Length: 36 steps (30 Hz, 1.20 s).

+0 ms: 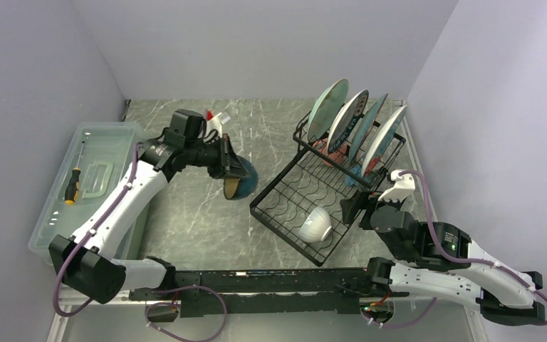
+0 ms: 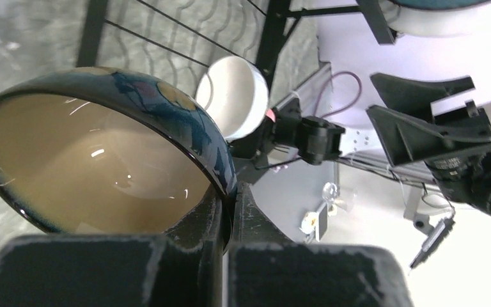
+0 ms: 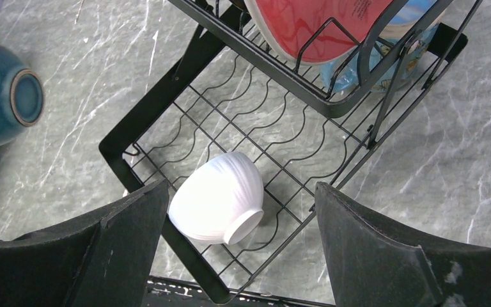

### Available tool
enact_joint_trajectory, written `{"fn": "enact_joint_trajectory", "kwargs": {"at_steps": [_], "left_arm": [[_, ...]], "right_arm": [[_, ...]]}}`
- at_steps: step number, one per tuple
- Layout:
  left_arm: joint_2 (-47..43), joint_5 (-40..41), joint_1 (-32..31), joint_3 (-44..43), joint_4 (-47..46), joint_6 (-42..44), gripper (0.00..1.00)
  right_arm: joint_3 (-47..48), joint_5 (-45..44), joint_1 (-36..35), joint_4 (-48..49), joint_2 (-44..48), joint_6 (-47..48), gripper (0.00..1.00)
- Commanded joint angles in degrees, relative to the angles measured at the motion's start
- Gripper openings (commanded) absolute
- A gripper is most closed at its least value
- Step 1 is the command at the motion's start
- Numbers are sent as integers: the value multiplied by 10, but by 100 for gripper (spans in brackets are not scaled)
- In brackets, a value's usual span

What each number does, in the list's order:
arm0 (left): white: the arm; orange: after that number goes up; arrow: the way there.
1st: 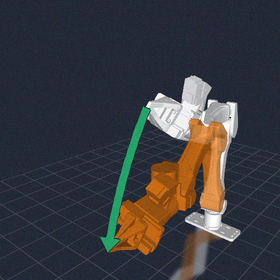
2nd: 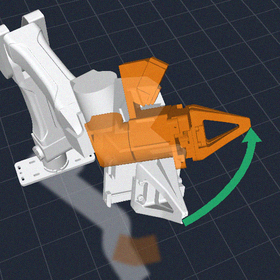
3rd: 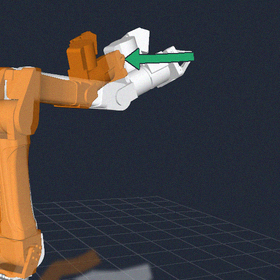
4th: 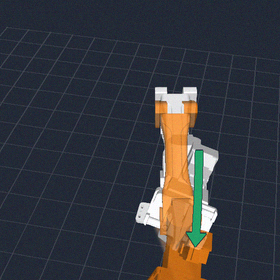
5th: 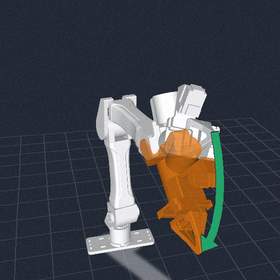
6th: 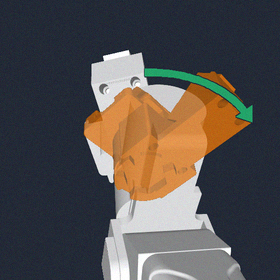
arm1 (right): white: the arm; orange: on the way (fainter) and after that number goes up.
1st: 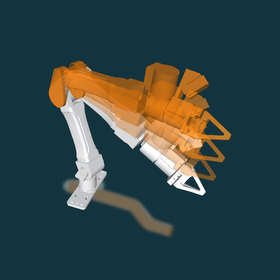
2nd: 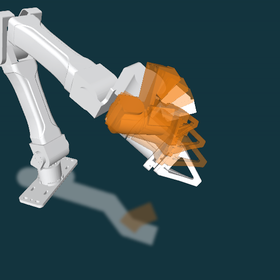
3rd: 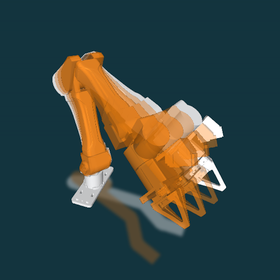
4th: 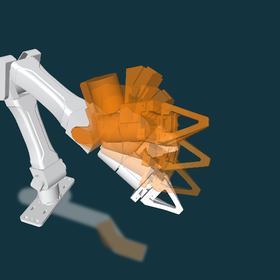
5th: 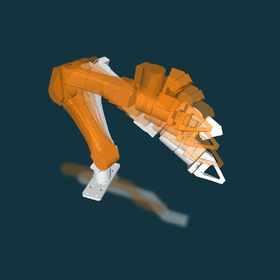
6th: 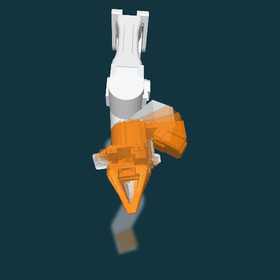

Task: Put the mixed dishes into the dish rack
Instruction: Insert the bowl into the dish rack.

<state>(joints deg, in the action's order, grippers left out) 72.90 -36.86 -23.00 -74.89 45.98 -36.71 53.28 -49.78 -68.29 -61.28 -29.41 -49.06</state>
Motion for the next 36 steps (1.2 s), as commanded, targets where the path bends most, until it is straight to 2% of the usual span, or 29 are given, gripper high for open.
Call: {"fn": "enact_joint_trajectory", "kwargs": {"at_steps": [1,11,17,22,27,34,36], "left_arm": [[-5,-79,-45,13,-155,-66,0],[33,-150,-102,83,-394,-179,0],[71,-205,-121,95,-470,-190,0],[108,-253,-126,119,-585,-235,0],[132,-271,-127,127,-643,-255,0],[182,-293,-128,182,-853,-373,0],[193,-296,-129,189,-874,-381,0]], "right_arm": [[2,2,1,12,-8,2,87],[5,6,1,13,-17,-1,87],[6,6,1,15,-24,0,87],[9,7,1,15,-26,-1,87],[7,7,1,9,-22,-9,87],[9,7,1,6,-20,-10,87],[9,7,1,6,-22,-10,87]]}}
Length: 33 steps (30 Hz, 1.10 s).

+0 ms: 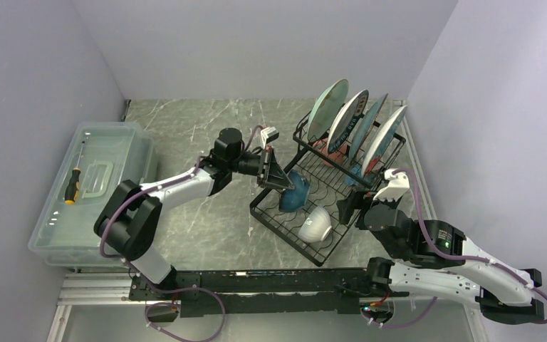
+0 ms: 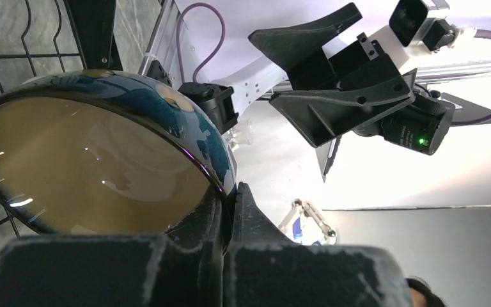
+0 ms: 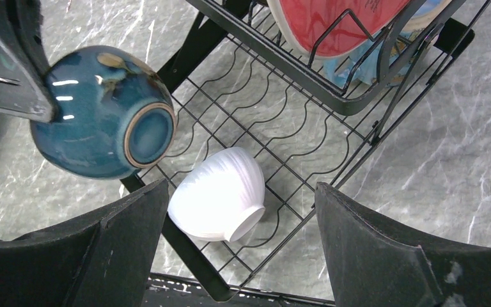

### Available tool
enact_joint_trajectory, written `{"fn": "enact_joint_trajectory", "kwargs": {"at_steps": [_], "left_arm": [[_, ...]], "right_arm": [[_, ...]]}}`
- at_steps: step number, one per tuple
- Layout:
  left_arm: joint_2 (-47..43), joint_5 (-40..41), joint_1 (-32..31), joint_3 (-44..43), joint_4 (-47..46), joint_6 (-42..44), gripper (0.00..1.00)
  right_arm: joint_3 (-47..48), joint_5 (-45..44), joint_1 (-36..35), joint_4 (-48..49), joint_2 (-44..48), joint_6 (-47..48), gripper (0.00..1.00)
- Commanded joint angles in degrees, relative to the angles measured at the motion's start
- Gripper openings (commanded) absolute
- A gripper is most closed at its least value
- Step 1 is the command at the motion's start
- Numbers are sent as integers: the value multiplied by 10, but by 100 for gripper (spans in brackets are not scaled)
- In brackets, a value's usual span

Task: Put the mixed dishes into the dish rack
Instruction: Insert the bowl into the dish rack.

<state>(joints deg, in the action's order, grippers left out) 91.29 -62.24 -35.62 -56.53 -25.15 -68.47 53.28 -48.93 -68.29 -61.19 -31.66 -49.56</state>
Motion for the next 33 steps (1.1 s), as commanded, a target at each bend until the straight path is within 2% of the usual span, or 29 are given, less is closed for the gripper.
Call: {"fn": "enact_joint_trajectory", "kwargs": {"at_steps": [1,6,13,33], "left_arm": [[14,-44,-4,6,-165,-61,0],[39,-54,-4,20,-232,-88,0],[121,-49,-5,40,-457,-228,0],[214,-62,4,83,-637,-314,0]], "right_arm": [[7,-2,1,5,1,-6,87],[4,1,1,8,1,-8,87],[4,1,1,1,2,-13,87],[-3,0,1,-8,13,-20,87]]}}
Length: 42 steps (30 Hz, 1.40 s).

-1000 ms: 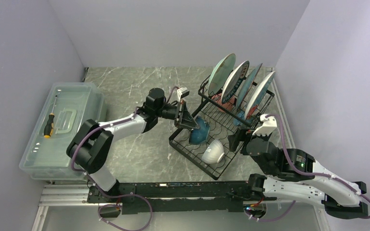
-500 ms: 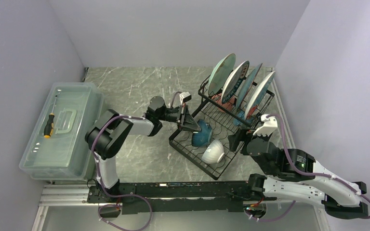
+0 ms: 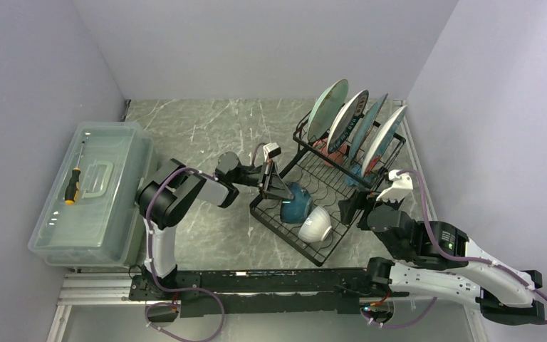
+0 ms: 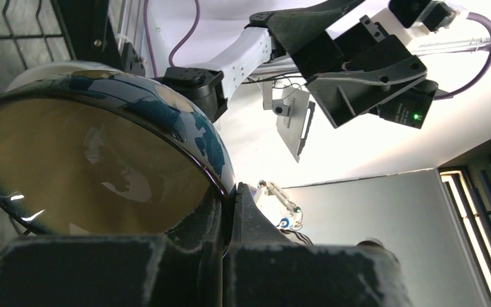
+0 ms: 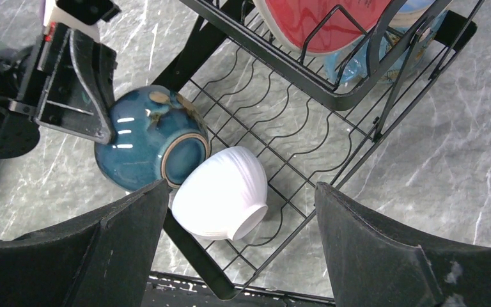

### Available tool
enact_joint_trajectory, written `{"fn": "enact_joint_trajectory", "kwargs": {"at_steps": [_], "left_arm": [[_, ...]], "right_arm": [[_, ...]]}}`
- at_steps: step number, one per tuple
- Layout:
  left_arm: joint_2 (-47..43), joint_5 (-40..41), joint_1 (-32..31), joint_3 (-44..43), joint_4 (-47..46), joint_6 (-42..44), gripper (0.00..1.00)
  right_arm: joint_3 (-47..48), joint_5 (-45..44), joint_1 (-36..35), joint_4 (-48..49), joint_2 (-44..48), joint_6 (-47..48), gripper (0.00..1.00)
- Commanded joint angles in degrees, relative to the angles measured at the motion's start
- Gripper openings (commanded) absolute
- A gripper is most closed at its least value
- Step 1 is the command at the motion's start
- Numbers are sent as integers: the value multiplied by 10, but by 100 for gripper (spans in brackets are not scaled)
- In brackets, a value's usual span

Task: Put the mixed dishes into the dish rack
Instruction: Insert the bowl into the dish rack.

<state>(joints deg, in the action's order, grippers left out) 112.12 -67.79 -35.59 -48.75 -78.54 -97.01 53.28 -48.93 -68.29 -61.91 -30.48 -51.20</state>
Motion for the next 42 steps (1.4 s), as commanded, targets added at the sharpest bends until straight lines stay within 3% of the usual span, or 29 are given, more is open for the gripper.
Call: {"fn": "enact_joint_trajectory", "kwargs": {"at_steps": [1,32,42], "left_arm": [[6,-9,3,7,-103,-27,0],[105,-59,-4,-25,-106,-25,0],[120,-85,30,-6,-104,-47,0]], "right_arm": [[-4,0,1,-1,2,-5,87],[-16,1,1,-5,11,-19,87],[-19,-1,1,-1,11,-22,87]]}}
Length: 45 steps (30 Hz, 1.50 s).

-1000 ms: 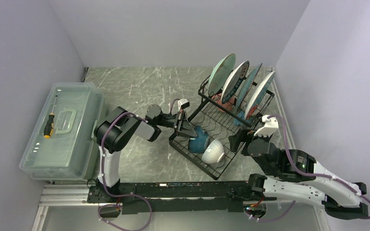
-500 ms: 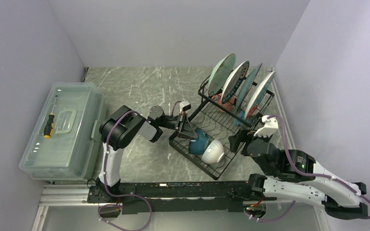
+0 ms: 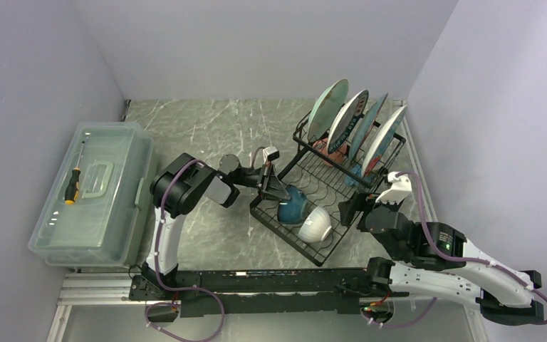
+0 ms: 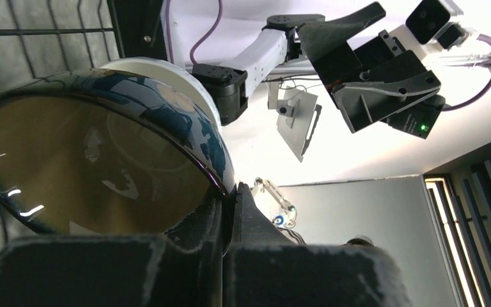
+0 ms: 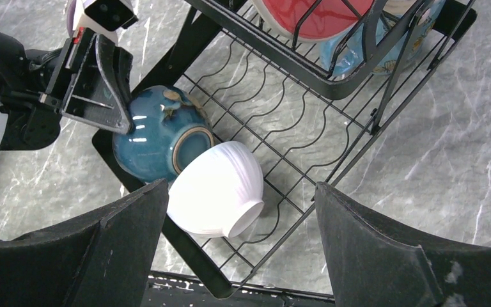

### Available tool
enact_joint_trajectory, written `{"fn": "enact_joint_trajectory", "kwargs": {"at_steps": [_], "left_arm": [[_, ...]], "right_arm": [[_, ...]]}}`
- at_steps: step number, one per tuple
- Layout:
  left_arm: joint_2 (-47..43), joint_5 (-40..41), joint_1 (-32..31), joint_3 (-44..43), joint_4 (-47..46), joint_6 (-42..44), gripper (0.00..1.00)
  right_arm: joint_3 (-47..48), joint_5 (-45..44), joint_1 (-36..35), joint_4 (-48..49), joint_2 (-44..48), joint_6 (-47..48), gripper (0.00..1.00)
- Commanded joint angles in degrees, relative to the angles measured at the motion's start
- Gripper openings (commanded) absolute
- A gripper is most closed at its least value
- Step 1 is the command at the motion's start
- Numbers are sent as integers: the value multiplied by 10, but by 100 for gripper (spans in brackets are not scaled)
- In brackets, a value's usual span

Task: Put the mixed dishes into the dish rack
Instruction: Insert the bowl into the dish rack.

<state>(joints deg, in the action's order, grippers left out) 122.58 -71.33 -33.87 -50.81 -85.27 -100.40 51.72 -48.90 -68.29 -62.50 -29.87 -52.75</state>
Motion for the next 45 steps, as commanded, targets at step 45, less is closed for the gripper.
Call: {"fn": "enact_joint_trajectory", "kwargs": {"at_steps": [45], "left_arm": [[-143,-63,25,-55,611,392,40]], "right_arm": [[-21,8,1,20,14,-17,88]]}}
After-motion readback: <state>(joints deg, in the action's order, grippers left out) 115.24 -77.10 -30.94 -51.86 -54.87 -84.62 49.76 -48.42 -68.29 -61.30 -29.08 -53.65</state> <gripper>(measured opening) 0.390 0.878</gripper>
